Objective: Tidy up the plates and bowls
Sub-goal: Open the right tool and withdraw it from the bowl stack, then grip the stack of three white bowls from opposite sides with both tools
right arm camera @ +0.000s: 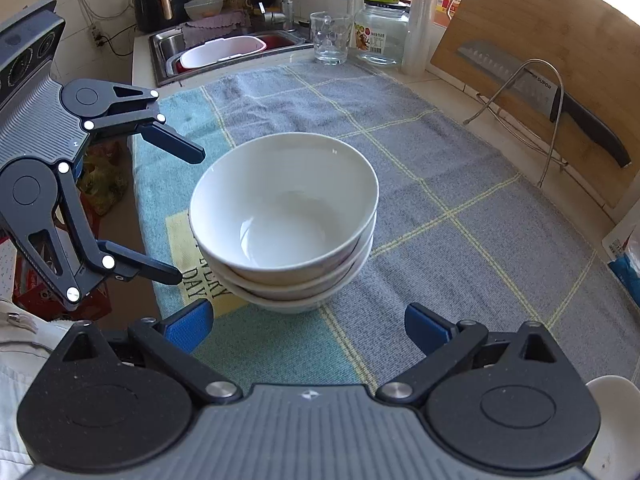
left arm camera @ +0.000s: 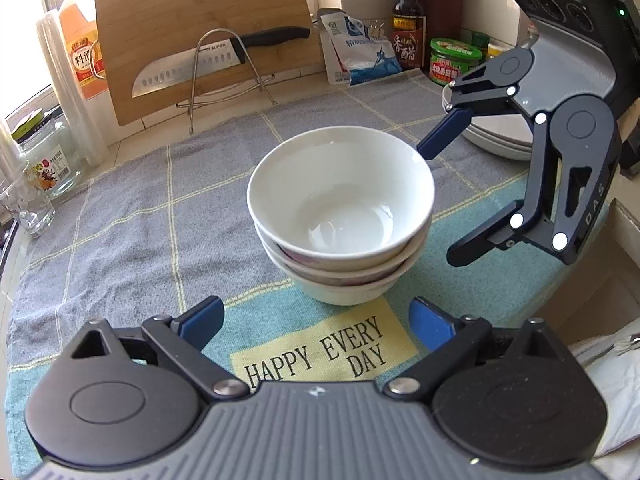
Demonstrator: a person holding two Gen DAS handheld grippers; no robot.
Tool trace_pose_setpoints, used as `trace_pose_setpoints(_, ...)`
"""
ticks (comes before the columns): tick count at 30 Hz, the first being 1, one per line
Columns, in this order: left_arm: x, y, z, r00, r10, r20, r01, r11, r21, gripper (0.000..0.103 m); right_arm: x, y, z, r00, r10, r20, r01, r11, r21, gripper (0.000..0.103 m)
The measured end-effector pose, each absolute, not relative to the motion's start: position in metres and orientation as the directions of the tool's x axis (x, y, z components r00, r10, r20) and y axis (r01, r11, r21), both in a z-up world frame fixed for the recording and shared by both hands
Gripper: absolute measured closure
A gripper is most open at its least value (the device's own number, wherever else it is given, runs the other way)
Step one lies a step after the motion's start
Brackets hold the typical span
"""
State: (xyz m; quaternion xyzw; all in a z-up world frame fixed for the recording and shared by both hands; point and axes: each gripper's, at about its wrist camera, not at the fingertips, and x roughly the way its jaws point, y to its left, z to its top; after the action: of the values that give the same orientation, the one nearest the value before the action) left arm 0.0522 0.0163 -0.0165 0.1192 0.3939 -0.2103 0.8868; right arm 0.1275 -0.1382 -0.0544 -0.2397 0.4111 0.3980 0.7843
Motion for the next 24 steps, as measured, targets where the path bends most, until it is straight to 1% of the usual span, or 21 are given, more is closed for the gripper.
trace_pose_setpoints(5,0.060,0.022,-0.028,0.574,-0.277,-0.771,0.478,0.878,0.041,0.005,0.125,-0.134,-0.067,0.369,0.391,-0.843,-0.825,0.556,-0.104,0.000)
trace_pose_setpoints(10,0.073,0.029,-0.041,0.546,-0.308,-0.779,0.536,0.843,0.043,0.005,0.127,-0.125,-0.079,0.396,0.360,-0.845,-0.825,0.543,-0.155,0.000)
trace_pose_setpoints(15,0.092,0.033,-0.051,0.491,-0.370,-0.789,0.630,0.776,0.029,0.005,0.131,-0.119,-0.086,0.370,0.377,-0.849,-0.831,0.543,-0.121,0.000)
trace_pose_setpoints(20,0.108,0.032,-0.051,0.442,-0.451,-0.776,0.751,0.658,0.046,0.005,0.135,-0.114,-0.086,0.362,0.375,-0.853,-0.834,0.539,-0.117,0.000)
trace_pose_setpoints(24,0.125,0.033,-0.053,0.395,-0.489,-0.777,0.801,0.598,0.031,0.007,0.138,-0.107,-0.086,0.371,0.371,-0.851,-0.827,0.550,-0.120,0.000)
